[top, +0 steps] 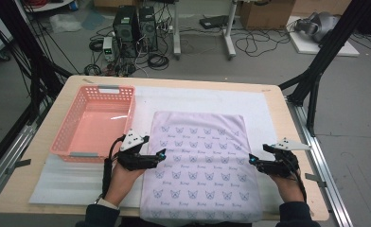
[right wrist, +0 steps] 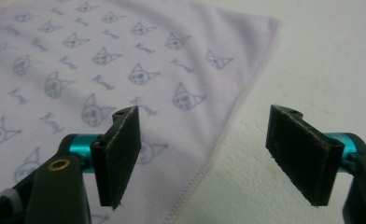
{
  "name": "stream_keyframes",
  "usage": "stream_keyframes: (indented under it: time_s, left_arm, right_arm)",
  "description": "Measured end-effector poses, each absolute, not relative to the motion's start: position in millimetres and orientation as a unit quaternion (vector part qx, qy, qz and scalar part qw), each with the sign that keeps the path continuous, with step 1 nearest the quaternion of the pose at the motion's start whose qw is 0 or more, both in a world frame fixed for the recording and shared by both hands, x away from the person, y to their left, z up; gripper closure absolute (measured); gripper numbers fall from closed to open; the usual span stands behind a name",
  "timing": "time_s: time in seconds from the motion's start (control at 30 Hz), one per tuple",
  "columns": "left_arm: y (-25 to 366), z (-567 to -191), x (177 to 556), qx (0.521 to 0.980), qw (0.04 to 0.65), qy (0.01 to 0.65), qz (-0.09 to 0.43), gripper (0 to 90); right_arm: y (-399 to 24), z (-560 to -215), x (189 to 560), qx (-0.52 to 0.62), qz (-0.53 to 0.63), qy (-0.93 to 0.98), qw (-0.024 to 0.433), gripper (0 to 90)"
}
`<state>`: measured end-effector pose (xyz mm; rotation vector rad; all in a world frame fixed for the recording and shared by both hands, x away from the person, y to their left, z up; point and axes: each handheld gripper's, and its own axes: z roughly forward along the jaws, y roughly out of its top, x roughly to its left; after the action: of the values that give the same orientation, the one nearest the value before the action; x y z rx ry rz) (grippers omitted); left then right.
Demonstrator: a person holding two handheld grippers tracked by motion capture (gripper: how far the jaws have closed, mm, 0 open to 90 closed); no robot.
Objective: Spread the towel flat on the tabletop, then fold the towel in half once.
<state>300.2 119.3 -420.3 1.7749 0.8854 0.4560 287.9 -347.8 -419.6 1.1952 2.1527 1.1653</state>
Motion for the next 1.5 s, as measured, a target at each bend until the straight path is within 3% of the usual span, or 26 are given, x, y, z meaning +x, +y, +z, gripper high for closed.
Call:
stream_keyframes:
  time_s: [0.23, 0.97, 1.5]
  left_arm:
    - [129.4, -421.5, 298.2, 0.736, 0.529, 0.379, 0.188, 19.2]
    - [118.8, -415.1, 301.1, 0.740, 0.539, 0.365, 0.169, 18.7]
    - [90.2, -413.2, 352.3, 0.745, 0.489, 0.423, 0.165, 25.7]
  right_arm:
    - [-341.8, -419.1, 292.4, 0.427, 0.424, 0.770, 0.211, 18.4]
    - [-336.5, -420.6, 297.0, 0.428, 0.424, 0.773, 0.200, 18.4]
    - [-334.4, -421.6, 327.2, 0.439, 0.402, 0.785, 0.169, 18.9]
